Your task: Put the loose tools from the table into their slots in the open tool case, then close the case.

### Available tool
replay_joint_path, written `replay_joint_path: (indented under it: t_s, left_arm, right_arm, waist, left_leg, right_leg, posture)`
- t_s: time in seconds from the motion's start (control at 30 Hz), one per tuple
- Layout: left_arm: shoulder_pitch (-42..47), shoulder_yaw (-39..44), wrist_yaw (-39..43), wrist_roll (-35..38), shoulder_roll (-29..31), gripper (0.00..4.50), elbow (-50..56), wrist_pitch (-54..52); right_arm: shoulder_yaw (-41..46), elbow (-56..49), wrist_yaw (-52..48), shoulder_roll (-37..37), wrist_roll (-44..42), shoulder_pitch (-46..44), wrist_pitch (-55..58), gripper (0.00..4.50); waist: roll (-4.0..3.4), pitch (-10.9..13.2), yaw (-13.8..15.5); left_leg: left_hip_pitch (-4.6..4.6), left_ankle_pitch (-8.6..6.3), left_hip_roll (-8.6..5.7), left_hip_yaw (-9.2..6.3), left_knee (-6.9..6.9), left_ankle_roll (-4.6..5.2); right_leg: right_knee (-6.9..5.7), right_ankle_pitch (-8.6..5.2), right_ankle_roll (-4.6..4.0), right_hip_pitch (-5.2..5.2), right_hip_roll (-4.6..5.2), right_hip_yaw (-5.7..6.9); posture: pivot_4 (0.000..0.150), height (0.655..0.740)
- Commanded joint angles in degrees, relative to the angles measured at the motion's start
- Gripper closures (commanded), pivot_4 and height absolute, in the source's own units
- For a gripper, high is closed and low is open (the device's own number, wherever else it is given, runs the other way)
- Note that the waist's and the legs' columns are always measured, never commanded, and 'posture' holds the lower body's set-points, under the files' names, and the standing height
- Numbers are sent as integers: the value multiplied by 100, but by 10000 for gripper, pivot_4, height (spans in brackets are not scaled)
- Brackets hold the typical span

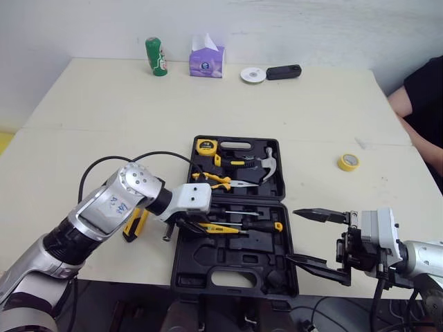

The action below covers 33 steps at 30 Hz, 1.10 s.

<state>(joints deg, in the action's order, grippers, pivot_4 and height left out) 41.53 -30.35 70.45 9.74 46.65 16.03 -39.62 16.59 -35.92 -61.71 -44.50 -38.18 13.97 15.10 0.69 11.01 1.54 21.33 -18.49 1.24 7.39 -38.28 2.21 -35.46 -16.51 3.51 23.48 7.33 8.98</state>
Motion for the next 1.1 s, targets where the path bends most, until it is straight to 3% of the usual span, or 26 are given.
replay_joint_path:
  t_s: [0.03,0.2,0.77,1.1]
  left_arm:
    - [133,-135,27,-114,-148,39842,131,-232]
    - [360,-366,-196,-381,-375,39842,186,-807]
    - [520,-683,-52,-707,61,39843,439,-1124]
    - [310,-611,6,-380,171,39843,730,-1558]
  right_arm:
    - [32,-186,28,-7,-16,10,-82,0]
    - [-12,-233,93,38,31,17,-110,0]
    - [-71,-186,121,62,76,-17,-185,0]
    - [-175,-33,78,57,133,-157,-270,0]
  waist:
    - [0,0,2]
    - [1,0,3]
    - [1,0,-22]
    - [0,0,-30]
  left_leg:
    - [0,0,0,0,-1,1]
    - [0,1,0,-2,-5,3]
    - [-4,3,2,-3,-15,0]
    - [-9,5,5,-1,-18,-3]
  right_leg:
    - [0,0,0,-1,1,0]
    - [-5,0,1,-4,1,0]
    - [-11,0,1,-4,-1,-2]
    - [-16,-1,-1,-5,-5,-8]
  posture:
    - [1500,7400]
    - [1500,7400]
    - [1500,7400]
    - [1500,7400]
